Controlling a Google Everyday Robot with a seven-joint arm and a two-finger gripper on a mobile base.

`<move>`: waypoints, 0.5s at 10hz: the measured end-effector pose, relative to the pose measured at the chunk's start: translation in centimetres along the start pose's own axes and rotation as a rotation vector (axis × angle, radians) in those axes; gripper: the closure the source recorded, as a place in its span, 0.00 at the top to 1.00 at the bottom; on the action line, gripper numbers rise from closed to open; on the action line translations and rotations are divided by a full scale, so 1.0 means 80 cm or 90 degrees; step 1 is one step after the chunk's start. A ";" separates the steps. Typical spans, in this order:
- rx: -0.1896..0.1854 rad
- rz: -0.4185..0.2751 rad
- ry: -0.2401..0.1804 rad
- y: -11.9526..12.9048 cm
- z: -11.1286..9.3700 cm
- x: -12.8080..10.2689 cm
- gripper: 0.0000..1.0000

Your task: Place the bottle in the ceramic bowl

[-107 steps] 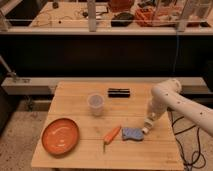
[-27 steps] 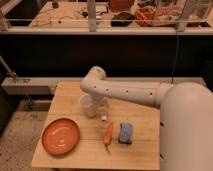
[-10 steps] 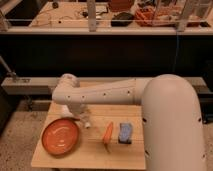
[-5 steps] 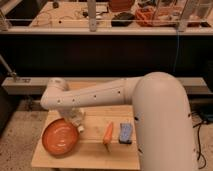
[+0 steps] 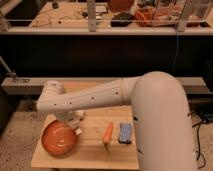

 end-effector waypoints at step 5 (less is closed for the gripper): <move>0.009 -0.032 0.002 -0.014 -0.006 0.000 0.03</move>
